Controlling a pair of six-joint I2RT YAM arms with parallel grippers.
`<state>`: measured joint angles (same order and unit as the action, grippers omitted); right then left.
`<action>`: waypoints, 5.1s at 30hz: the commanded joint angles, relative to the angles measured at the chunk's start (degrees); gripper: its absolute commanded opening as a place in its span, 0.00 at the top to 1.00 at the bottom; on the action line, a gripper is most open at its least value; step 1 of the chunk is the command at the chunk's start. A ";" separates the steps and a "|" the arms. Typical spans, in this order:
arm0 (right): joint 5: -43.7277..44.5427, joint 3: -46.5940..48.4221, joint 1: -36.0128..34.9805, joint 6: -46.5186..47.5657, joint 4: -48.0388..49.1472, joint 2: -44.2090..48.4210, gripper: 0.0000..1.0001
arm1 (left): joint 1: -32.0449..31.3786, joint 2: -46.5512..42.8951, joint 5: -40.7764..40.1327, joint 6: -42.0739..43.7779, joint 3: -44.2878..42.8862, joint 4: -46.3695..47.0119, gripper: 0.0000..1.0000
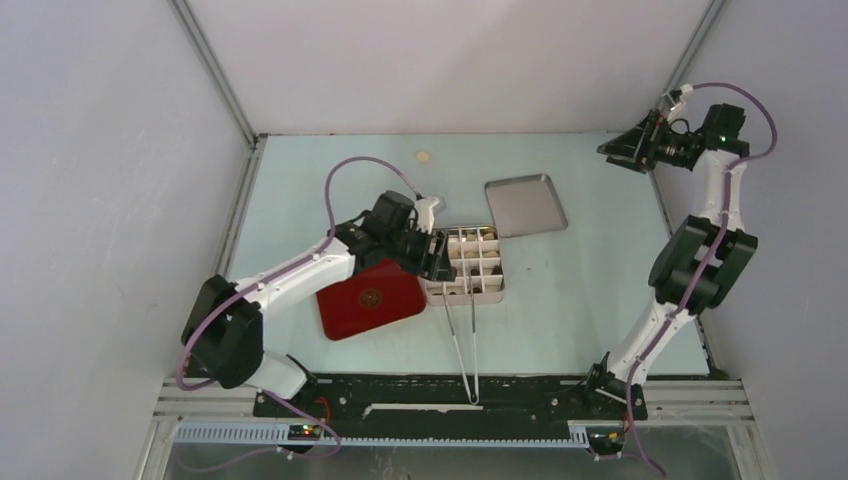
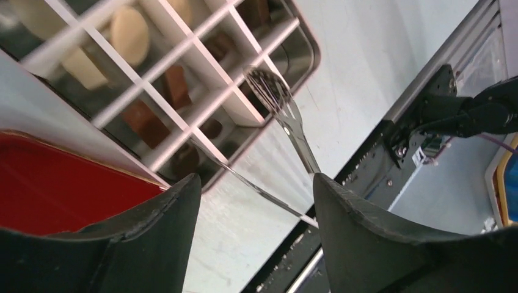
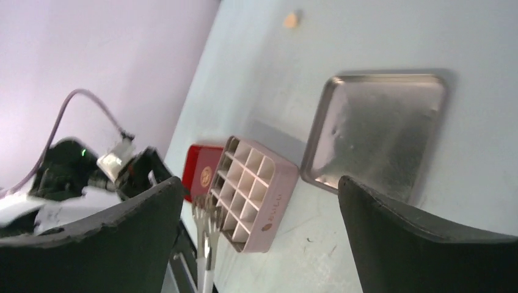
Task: Pack the chocolate
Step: Pick up the clamp from the center of the board.
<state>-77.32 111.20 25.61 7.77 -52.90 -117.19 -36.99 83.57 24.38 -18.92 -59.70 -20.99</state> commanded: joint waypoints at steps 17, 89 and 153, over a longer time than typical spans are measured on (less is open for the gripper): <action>37.63 -48.03 -16.67 -15.91 50.57 49.41 0.00 | -7.13 5.66 -5.20 -10.81 3.46 -3.62 0.66; -11.64 -61.80 -32.70 8.09 39.39 37.14 1.00 | 12.03 4.30 24.97 -14.61 4.16 54.78 0.00; -20.59 -45.53 -21.44 67.55 -24.54 23.85 1.00 | -1.64 13.02 39.03 12.12 6.01 31.03 0.70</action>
<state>-87.83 64.25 3.84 72.10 -78.30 -92.97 -37.85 100.64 64.38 -22.02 -51.11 27.81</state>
